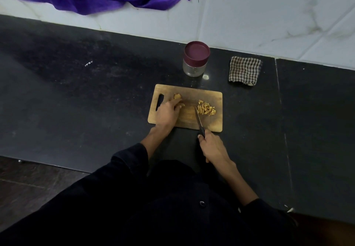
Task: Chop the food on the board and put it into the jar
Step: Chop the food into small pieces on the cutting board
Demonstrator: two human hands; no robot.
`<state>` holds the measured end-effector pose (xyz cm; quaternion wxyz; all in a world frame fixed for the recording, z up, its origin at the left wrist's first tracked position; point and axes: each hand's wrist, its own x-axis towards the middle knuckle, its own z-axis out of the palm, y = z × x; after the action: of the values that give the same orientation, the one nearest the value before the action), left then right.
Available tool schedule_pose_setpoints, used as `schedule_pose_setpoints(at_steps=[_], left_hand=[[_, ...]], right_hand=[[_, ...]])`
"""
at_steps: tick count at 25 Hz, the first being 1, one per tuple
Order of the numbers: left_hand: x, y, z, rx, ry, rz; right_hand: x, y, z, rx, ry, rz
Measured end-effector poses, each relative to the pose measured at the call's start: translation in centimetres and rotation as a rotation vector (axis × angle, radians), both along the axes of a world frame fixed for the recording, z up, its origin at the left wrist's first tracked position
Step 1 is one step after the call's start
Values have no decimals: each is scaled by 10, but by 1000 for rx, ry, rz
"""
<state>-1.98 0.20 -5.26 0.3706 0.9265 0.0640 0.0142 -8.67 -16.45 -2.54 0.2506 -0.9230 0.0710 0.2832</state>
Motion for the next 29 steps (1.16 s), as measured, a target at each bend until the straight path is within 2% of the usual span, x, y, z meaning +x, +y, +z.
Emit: schedule_pose_setpoints(at_steps=[4, 6, 12, 16, 25, 29], left_hand=[[8, 5, -1, 236, 68, -135], [10, 5, 1, 275, 73, -157], [17, 8, 7, 194, 60, -257], [8, 1, 9, 125, -16, -334], [-7, 7, -7, -105, -41, -86], [-5, 9, -7, -84, 42, -131]], right_hand=[[0, 0, -1, 5, 11, 2], [0, -1, -2, 4, 14, 2], [-1, -1, -3, 13, 15, 6], [1, -1, -6, -1, 2, 11], [-1, -2, -7, -4, 12, 8], [-2, -1, -6, 17, -3, 14]])
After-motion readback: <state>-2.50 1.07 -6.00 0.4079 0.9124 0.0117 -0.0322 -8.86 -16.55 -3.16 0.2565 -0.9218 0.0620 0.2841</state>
